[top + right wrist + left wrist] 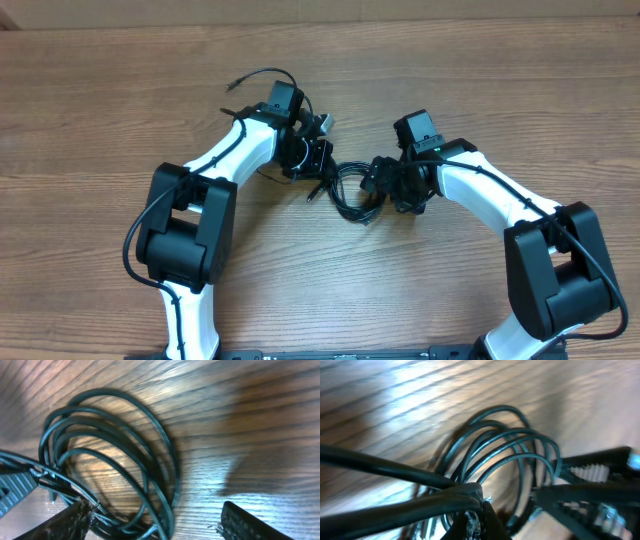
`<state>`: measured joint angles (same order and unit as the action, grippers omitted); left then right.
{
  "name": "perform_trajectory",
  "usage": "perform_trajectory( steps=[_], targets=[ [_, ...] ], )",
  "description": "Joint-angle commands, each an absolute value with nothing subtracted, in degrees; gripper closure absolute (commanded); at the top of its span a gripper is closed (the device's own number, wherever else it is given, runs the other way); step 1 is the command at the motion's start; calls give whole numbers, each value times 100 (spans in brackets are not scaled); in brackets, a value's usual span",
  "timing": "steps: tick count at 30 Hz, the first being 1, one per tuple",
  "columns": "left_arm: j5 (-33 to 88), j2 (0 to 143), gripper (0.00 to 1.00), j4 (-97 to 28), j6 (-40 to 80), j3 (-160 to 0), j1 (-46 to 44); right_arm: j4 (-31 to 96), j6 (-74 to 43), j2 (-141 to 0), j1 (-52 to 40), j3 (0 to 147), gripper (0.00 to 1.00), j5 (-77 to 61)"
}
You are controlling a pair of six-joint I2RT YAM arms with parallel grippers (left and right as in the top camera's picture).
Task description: Untangle cables
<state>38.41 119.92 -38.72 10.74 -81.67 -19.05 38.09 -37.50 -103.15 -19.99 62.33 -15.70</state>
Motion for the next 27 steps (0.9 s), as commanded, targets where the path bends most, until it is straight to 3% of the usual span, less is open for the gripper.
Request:
perform_trajectory(
  steps=[1,7,12,16,19,20,27],
  targets=[
    [5194,12068,96,-3854,242,-8149,-1629,3758,-3771,-10300,-2027,6182,17,-1815],
    [7710,12068,96,-4303,-1850,-8149,-1197,3645,-3920,-10300,-2027,6182,27,-2115],
    [8213,12068,96,-4742,-2659,-8149,-1197,3267,-4219,-10300,-2027,6182,28,-2117],
    [8073,12068,96,-4783,-2696,-8149,-1194,3216,-4222,-10300,-2027,6182,57,-2233],
    [8016,12068,96,-4779,-2657,-8149,-1197,3194,-4217,-10300,-2027,6182,91,-2491],
    [7900,12068,96,-4779,-2652,-8149,-1197,3138,-4217,-10300,-2029,6182,96,-2746],
    [7249,12068,96,-4412,-1745,-8149,-1203,2899,-3938,-10300,-2123,6182,96,-3463]
  ],
)
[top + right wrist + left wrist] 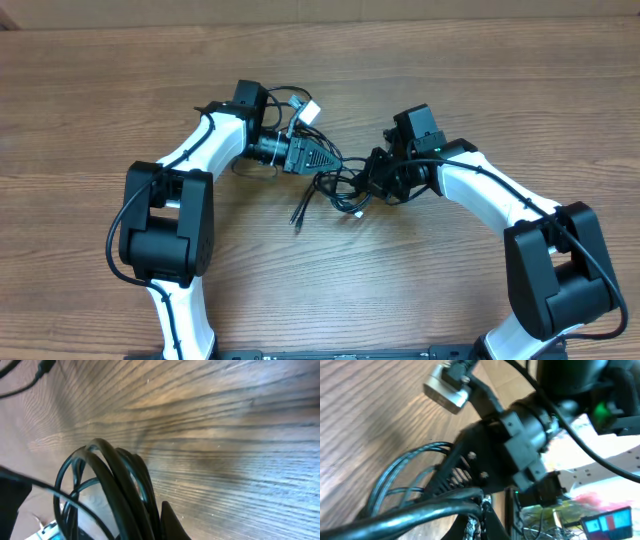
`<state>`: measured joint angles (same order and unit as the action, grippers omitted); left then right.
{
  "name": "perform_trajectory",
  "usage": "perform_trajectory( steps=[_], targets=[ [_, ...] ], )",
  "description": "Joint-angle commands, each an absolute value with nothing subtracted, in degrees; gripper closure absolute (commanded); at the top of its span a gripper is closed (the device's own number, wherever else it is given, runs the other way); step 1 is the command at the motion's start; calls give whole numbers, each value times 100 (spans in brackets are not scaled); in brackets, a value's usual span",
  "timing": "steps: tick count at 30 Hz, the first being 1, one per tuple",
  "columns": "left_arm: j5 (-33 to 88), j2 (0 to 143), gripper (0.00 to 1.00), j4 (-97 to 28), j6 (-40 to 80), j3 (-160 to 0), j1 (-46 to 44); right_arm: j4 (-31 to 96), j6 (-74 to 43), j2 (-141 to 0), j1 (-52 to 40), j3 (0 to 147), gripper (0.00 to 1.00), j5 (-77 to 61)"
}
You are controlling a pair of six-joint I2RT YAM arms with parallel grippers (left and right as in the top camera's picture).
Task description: Untangle cables
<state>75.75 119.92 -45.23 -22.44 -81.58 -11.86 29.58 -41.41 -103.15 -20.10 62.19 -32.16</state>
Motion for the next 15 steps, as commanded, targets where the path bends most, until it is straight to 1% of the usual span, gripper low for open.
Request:
perform_trajectory(
  steps=[1,3,7,12,15],
  targets=[
    [7046,12068,96,-4324,-1494,-8149,-1203,2897,-3712,-10300,-2198,6182,96,-3461],
    [6890,12068,96,-4250,-1260,-8149,-1203,2919,-3415,-10300,-2362,6182,96,-3085],
    [6904,12068,96,-4259,-1129,-8149,-1203,3033,-3417,-10300,-2482,6182,96,-2180],
    [6901,12068,96,-4167,-447,-8149,-1199,3114,-3417,-10300,-2482,6180,96,-2036],
    [6788,12068,95,-4136,-440,-8149,-1201,3111,-3417,-10300,-2482,6180,96,-2003]
  ],
)
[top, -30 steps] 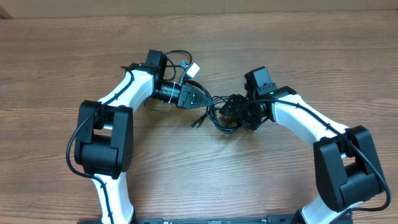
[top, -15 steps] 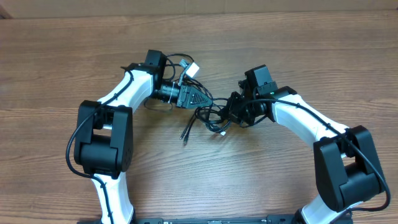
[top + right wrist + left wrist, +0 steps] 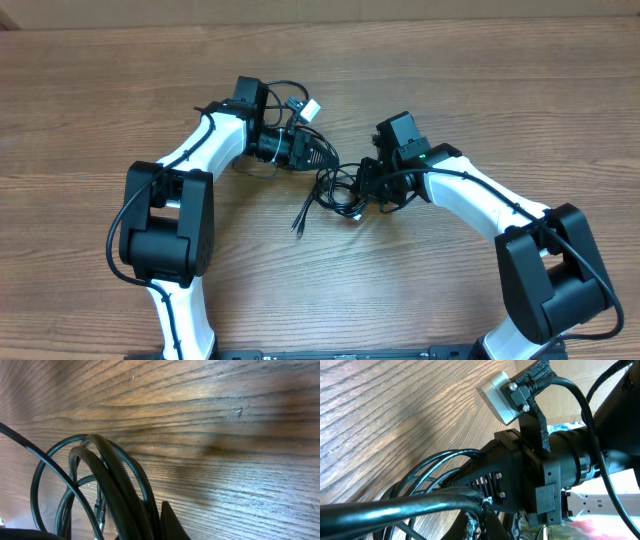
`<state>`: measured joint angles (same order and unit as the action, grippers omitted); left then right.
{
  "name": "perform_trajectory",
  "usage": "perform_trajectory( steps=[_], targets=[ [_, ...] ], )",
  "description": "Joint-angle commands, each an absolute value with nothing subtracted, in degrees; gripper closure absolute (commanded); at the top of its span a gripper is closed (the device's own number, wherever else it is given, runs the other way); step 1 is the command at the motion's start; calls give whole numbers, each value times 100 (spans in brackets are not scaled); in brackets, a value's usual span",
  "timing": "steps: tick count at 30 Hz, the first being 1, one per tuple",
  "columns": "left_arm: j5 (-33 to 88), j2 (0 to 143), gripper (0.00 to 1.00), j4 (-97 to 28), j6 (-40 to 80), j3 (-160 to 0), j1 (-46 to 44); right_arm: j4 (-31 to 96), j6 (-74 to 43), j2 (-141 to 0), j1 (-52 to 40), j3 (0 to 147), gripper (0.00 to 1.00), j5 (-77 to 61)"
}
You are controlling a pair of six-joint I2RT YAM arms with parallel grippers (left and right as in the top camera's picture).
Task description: Untangle cables
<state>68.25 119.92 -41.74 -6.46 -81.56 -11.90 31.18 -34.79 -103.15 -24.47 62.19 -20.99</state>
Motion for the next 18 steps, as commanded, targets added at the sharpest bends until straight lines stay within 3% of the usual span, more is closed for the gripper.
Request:
perform_trajectory(
  steps=[1,2,3,5,6,7,11,17,18],
  targets=[
    [6412,12068,78,-4106,-351,-8149,-1201,3107,-3420,-10300,-2480,6180,96,-1992],
    [6165,12068,68,-4064,-108,-8149,-1201,3105,-3420,-10300,-2480,6182,96,-1992],
    [5992,12068,47,-4021,45,-8149,-1203,3107,-3420,-10300,-2480,6180,96,-1994],
    [5972,12068,32,-4023,47,-8149,-1203,3109,-3420,-10300,-2480,6182,96,-1994],
    [5968,12068,18,-4023,47,-8149,-1201,3111,-3420,-10300,-2480,6180,96,-1994],
    [5911,12068,16,-4025,47,-8149,-1201,3114,-3420,-10300,-2480,6182,96,-1994],
    [5741,12068,31,-4042,220,-8149,-1109,3118,-3420,-10300,-2480,6182,96,-1994],
    [5575,12062,33,-4333,215,-8149,-633,3114,-3420,-10300,-2480,6182,95,-1992],
    [5465,12062,41,-4418,215,-8149,-521,3111,-3420,-10300,-2480,6180,94,-1994]
  ],
)
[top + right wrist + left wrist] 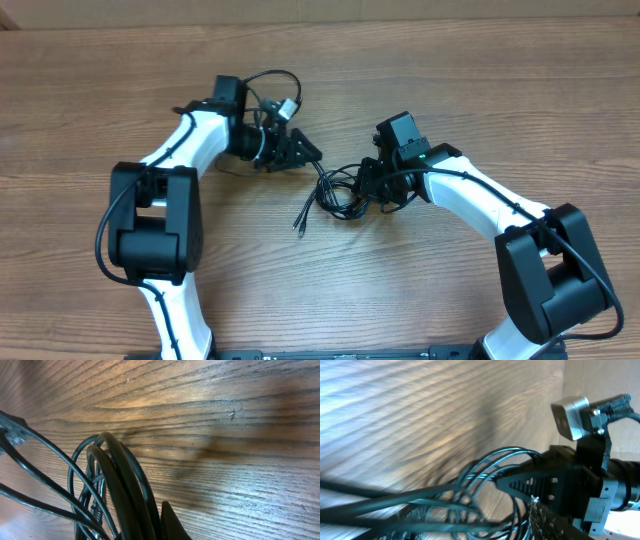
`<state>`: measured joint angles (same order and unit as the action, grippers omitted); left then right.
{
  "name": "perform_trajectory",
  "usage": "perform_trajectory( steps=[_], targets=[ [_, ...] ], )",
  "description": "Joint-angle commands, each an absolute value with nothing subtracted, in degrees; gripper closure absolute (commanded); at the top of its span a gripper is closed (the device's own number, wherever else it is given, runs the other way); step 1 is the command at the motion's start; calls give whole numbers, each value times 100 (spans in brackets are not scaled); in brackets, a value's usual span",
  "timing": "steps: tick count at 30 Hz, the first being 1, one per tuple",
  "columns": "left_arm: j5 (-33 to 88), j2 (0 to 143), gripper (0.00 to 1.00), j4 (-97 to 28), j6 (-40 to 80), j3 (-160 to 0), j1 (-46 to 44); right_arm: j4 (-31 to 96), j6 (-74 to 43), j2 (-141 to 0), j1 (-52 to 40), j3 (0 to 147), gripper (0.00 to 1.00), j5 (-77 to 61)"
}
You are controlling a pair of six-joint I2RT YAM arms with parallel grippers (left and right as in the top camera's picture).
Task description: Untangle cables
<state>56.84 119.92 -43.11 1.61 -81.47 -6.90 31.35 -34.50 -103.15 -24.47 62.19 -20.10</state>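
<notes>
A tangled coil of thin black cables (340,192) lies mid-table, with a loose plug end (298,222) trailing toward the front left. My right gripper (373,187) is shut on the coil's right side. In the right wrist view the thick loops (117,485) press against one fingertip (170,520). My left gripper (303,152) sits up and left of the coil with its jaws apart. Blurred strands (485,467) run between its fingers (540,517) toward the coil.
The wooden table (480,80) extends on all sides. The left arm's own wiring loops (268,78) above its wrist. Across the coil, the right wrist camera block (572,417) faces the left gripper. A cardboard edge runs along the back.
My left arm has drawn back to the left, away from the coil. Its jaws, shut on a strand before, now stand apart. The right gripper has held its place on the coil.
Both grippers were down at the coil, the right one open. Then the left held strands up and left of it, and the right was shut on the coil's right side. The right shifted slightly left. Now the left is farther left with jaws apart.
</notes>
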Motion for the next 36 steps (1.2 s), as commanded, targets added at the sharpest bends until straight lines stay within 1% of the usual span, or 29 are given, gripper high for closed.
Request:
perform_trajectory(
  steps=[1,2,3,4,5,7,9,10,12,16,17,18,19,21,25,28,33,36],
  targets=[
    [5463,12062,48,-4462,215,-8149,-480,3109,-3420,-10300,-2480,6182,95,-1992],
    [5424,12062,62,-4484,215,-8149,-475,3111,-3420,-10300,-2480,6182,94,-1992],
    [5310,12062,79,-4504,215,-8149,-478,3111,-3420,-10300,-2480,6182,94,-1992],
    [5212,12064,89,-4545,215,-8149,-480,3111,-3420,-10300,-2480,6182,94,-1992],
    [5085,12064,96,-4587,217,-8149,-484,3109,-3420,-10300,-2480,6180,94,-1992],
    [4611,12064,96,-4755,228,-8149,-491,3089,-3420,-10300,-2480,6180,93,-1994],
    [4167,12064,96,-4893,493,-8149,-491,3052,-3422,-10300,-2480,6180,94,-1994],
    [3907,12064,94,-4912,600,-8149,-495,3048,-3444,-10300,-2480,6180,93,-1997],
    [3920,12064,93,-4928,744,-8149,-528,3046,-3444,-10300,-2480,6182,93,-1997],
    [3804,12064,82,-4705,952,-8149,-939,3020,-3599,-10300,-2480,6182,93,-2071],
    [3726,12064,81,-4650,1020,-8149,-1028,3020,-3597,-10300,-2480,6182,93,-2086],
    [3634,12064,73,-4593,1059,-8149,-1170,3026,-3594,-10300,-2480,6182,93,-2106],
    [3548,12064,70,-4558,1090,-8149,-1247,3028,-3594,-10300,-2480,6182,93,-2108],
    [3496,12064,67,-4488,1151,-8149,-1352,3028,-3594,-10300,-2480,6182,93,-2108],
    [3865,12064,66,-4390,1201,-8149,-1404,3026,-3594,-10300,-2480,6182,93,-2106],
    [4051,12064,69,-4388,1201,-8149,-1431,3024,-3594,-10300,-2480,6182,93,-2106],
    [3850,12064,71,-4346,1208,-8147,-1653,3022,-3594,-10300,-2480,6182,93,-2106],
    [3559,12064,72,-4327,1415,-8147,-1782,3022,-3594,-10300,-2480,6182,93,-2106]
  ],
)
